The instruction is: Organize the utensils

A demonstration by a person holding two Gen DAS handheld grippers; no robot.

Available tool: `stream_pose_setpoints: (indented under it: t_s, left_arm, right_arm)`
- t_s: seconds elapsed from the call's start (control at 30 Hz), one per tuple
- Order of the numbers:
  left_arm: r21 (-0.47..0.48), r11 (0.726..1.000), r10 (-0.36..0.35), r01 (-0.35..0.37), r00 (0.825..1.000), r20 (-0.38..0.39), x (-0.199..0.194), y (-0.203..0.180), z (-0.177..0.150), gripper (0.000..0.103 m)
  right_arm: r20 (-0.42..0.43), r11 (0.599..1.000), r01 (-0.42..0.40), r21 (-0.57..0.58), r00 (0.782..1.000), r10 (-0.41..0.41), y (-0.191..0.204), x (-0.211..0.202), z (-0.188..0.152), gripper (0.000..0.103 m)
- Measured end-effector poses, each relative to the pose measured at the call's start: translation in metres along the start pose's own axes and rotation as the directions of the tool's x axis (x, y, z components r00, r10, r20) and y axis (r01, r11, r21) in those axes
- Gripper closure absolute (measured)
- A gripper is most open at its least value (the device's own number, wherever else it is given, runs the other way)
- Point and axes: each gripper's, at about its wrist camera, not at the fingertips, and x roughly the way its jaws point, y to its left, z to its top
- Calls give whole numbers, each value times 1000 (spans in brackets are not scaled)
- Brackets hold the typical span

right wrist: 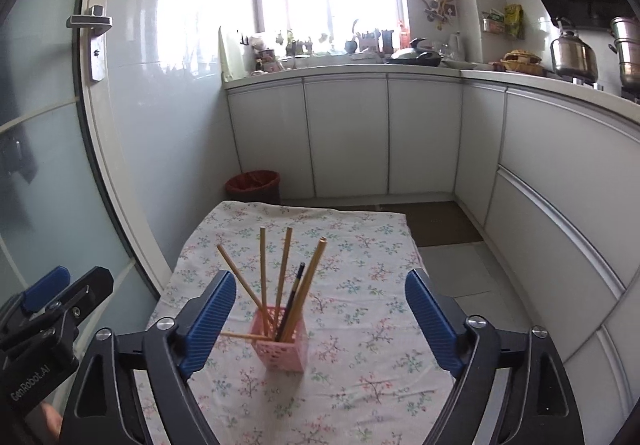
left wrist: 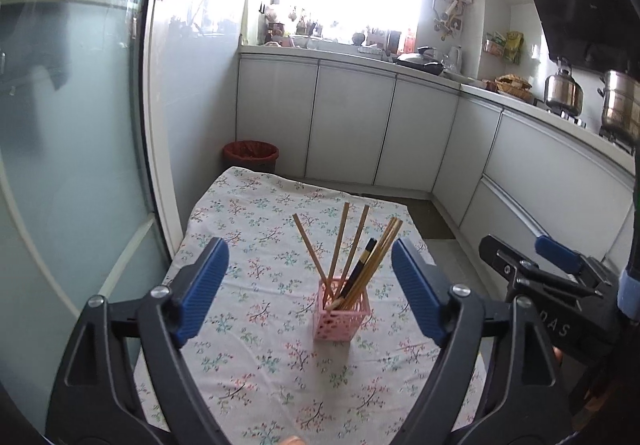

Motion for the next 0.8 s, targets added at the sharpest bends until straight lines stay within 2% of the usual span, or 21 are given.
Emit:
stream_pose_setpoints:
  t_s: [0.13, 0.23, 0.33, 0.43, 0.6, 0.8]
  left_arm:
    - [6, 999, 40, -40, 999, 24, -14, -1, -6, 6]
    - [17, 997, 68, -69, 996, 57, -28, -6, -10, 1]
    - [82, 988, 123, -132, 987, 99, -44, -20, -17, 1]
    - [142, 972, 169, -185, 979, 118, -58, -34, -31, 1]
    - [145, 982, 112, -123, 990, 86, -80, -41, -51, 1]
    - [101, 990, 91, -99, 993, 77, -97, -42, -53, 1]
  right_arm:
    - [31, 998, 57, 36, 998, -58, -12, -23, -15, 2]
    - [59, 991, 104, 80, 992, -109, -23, -41, -26, 0]
    - [66, 984, 142, 103, 987, -149, -31, -58, -37, 0]
    - [32, 976, 166, 142, 985, -172, -40, -74, -50, 0]
    - [11, 951, 194, 239, 979, -202, -55, -111, -83, 0]
    - [-3, 953, 230, 198, 972, -234, -59, -141, -88, 0]
